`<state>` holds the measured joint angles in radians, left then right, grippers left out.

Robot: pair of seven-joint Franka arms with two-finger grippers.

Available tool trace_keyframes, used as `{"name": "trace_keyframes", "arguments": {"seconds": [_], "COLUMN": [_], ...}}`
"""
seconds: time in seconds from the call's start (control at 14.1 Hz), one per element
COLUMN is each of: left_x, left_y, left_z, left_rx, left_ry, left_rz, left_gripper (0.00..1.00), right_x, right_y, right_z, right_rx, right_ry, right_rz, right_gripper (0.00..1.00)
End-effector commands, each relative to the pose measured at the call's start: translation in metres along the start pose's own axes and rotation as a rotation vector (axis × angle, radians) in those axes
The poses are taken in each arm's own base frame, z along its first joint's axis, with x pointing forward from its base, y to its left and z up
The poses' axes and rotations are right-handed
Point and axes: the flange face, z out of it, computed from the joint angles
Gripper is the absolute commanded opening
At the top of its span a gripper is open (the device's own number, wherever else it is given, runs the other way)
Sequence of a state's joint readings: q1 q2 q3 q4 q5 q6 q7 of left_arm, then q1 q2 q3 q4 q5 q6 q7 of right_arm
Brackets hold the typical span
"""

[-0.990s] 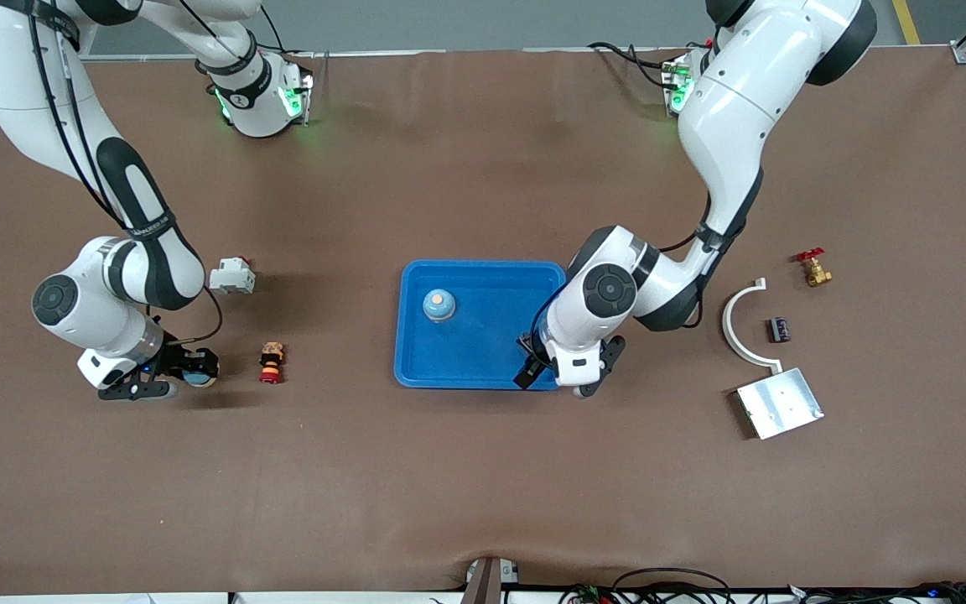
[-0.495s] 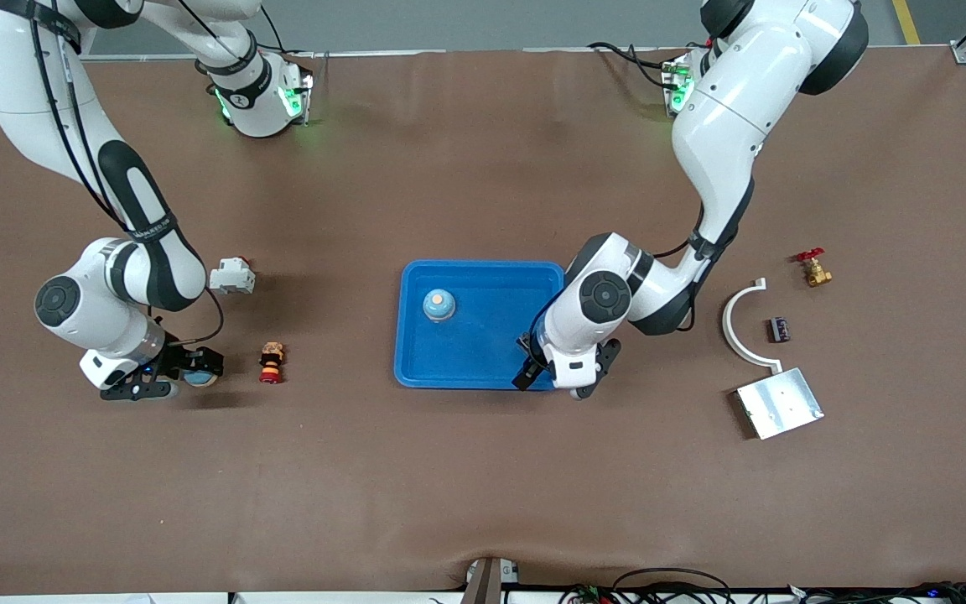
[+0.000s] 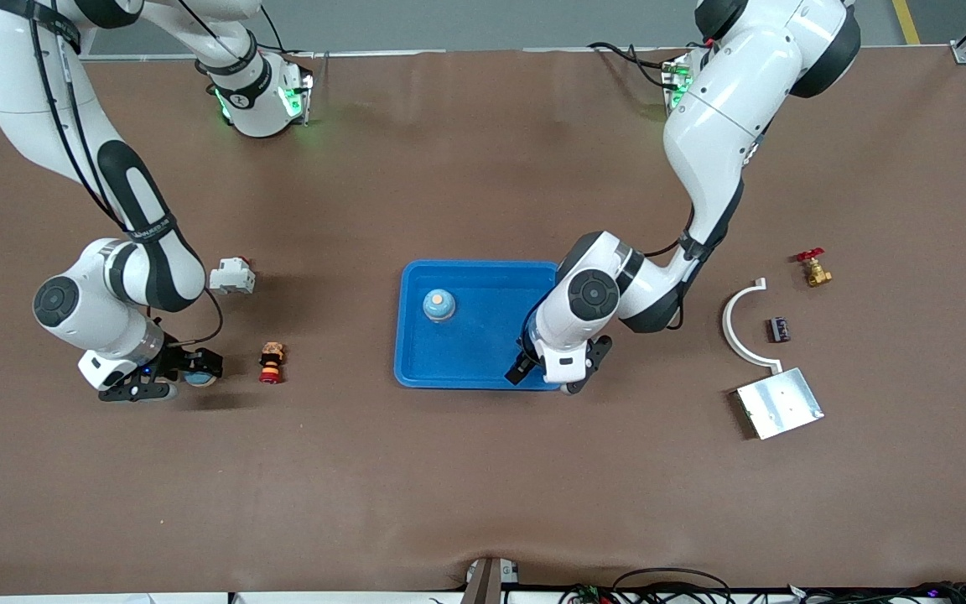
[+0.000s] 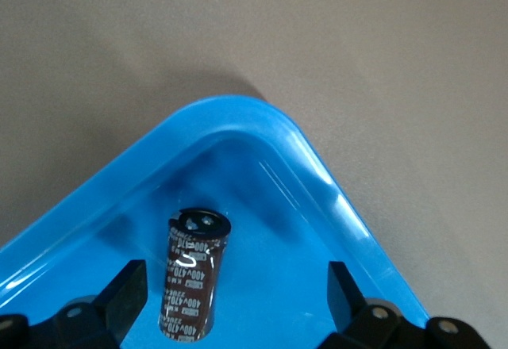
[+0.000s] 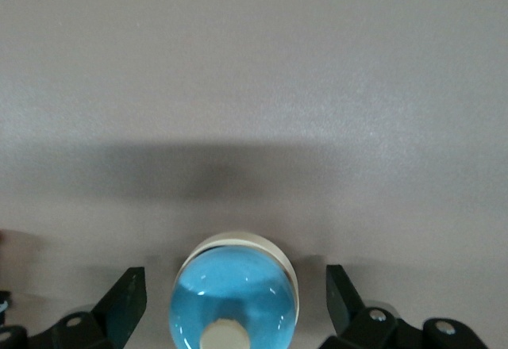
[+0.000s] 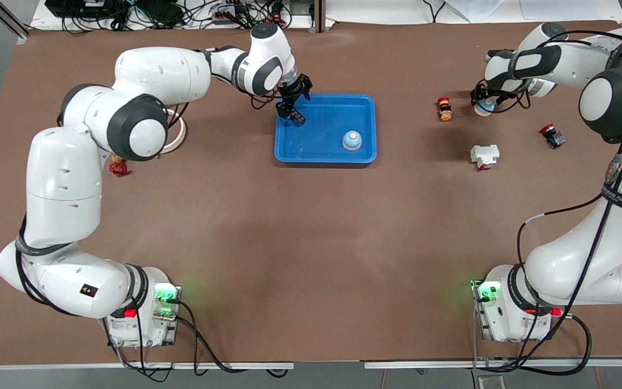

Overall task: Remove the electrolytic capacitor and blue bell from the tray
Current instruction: 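Grasp the second capacitor with the left gripper while the right gripper releases the bell, then lift the capacitor with the left gripper while the right gripper reaches the bell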

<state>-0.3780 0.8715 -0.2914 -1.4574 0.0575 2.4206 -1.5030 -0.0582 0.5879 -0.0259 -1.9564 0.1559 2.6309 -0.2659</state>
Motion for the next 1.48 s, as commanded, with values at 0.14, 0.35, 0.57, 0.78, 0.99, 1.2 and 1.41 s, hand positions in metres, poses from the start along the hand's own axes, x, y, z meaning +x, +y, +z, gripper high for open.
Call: {"name": "trace_keyframes", "arguments": {"seconds": [0.14,0.35,0.57,0.78,0.99,1.2,1.41], "left_x": [0.004,0.004,0.006,0.006,0.005,0.006,0.012], "left_y": [-0.001,-0.005,-0.006,-0.005,-0.003,-0.002,-0.002], "left_z": [0.008,0.012,0.014,0.013,0.009,0.004,-0.008], "left_rx": [0.016,0.039,0.047,0.045,0.038,0.042,0.06], "left_ry": [0.025,0.024,0.03,0.029,0.029,0.032,0.056], "left_rz": [-0.003,-0.002,-0.002,-0.004,-0.004,-0.008,-0.004], "left_gripper": [1.0,1.0,1.0,0.72,0.38,0.09,0.04], "right_x": [0.014,0.015,0.012,0.003,-0.009,-0.016,-0.032], "right_y": [-0.028,-0.044,-0.05,-0.08,-0.12,-0.174,-0.238], "right_z": [-0.035,-0.073,-0.121,-0.182,-0.238,-0.251,-0.239], "right_rx": [0.05,0.062,0.071,0.07,0.058,0.038,-0.015], "right_ry": [-0.054,-0.084,-0.095,-0.101,-0.105,-0.105,-0.136], "right_rz": [0.064,0.128,0.158,0.235,0.316,0.364,0.397], "right_gripper": [1.0,1.0,1.0,1.0,1.0,1.0,1.0]}}
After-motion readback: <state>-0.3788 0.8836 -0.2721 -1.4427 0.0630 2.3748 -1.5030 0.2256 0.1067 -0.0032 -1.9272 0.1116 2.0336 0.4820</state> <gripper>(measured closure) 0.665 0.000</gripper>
